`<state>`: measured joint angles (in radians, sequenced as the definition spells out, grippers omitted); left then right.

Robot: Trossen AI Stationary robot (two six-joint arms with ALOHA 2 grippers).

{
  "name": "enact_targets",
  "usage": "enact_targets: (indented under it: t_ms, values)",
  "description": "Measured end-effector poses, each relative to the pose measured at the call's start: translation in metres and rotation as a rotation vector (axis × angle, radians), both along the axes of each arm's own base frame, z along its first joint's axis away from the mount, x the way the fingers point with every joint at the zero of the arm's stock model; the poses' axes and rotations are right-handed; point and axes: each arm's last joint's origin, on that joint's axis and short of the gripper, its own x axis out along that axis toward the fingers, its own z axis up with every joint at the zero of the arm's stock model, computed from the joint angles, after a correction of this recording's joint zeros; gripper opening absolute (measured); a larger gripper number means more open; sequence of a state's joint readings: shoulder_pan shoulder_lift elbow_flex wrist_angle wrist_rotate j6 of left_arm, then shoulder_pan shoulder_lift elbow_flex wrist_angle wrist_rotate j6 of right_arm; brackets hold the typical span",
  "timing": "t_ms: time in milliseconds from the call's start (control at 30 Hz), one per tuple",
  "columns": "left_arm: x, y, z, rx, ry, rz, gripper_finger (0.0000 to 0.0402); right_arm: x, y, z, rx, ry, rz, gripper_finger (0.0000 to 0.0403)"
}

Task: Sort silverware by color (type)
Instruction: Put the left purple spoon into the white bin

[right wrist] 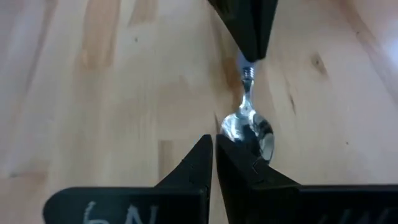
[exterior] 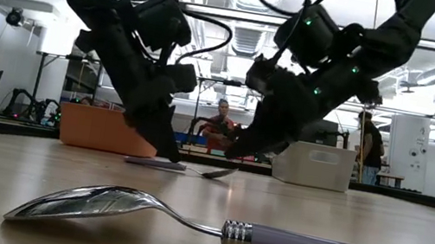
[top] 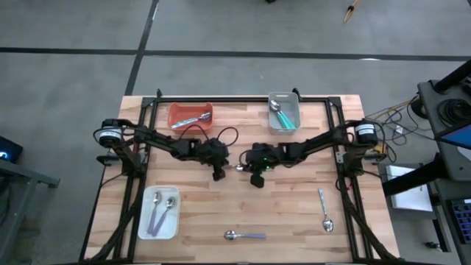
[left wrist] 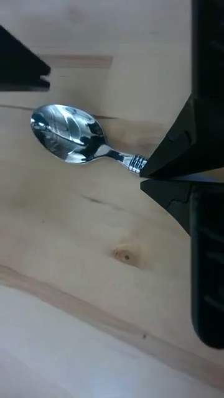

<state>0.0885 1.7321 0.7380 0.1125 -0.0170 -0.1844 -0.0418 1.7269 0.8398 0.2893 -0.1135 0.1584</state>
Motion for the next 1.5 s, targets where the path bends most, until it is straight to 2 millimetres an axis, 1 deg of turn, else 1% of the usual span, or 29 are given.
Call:
enact_targets:
  t_ms: [167,333,533,667,767,1000,1133,1267,1433,1500]
  values:
    - [0.001,-0.005,0.001,-0.039,-0.002,0.028,0.0000,-0.001,0.000,-0.005,-0.013,0.077,0.012,0.0013]
    - [0.007,-0.007,0.007,-0.063,-0.009,0.041,0.0000,-0.001,-0.002,-0.006,-0.034,0.076,0.005,0.0013]
    - [0.016,-0.007,0.018,-0.057,0.012,0.025,0.0000,-0.003,-0.009,-0.009,-0.168,0.107,-0.112,0.0013]
    - [0.014,-0.006,0.019,-0.012,0.084,-0.014,0.0000,-0.004,-0.014,-0.009,-0.256,0.117,-0.151,0.0013]
    - [0.011,-0.005,0.017,0.037,0.138,-0.009,0.0000,-0.004,-0.016,-0.008,-0.291,0.120,-0.156,0.0013]
    - [-0.002,-0.002,0.012,0.177,0.299,0.055,0.0000,-0.004,-0.018,-0.008,-0.292,0.126,-0.159,0.0013]
    - [-0.005,-0.002,0.010,0.191,0.323,0.038,0.0000,-0.005,-0.018,-0.009,-0.292,0.128,-0.159,0.0013]
    - [-0.005,-0.005,0.010,0.124,0.316,0.028,0.0000,-0.005,-0.018,-0.009,-0.292,0.132,-0.158,0.0013]
    - [-0.005,-0.012,0.010,-0.028,0.300,0.068,0.0000,-0.005,-0.018,-0.009,-0.278,0.132,-0.171,0.0013]
    - [-0.005,-0.016,0.010,-0.052,0.299,0.084,0.0000,-0.005,-0.018,-0.009,-0.276,0.132,-0.173,0.0013]
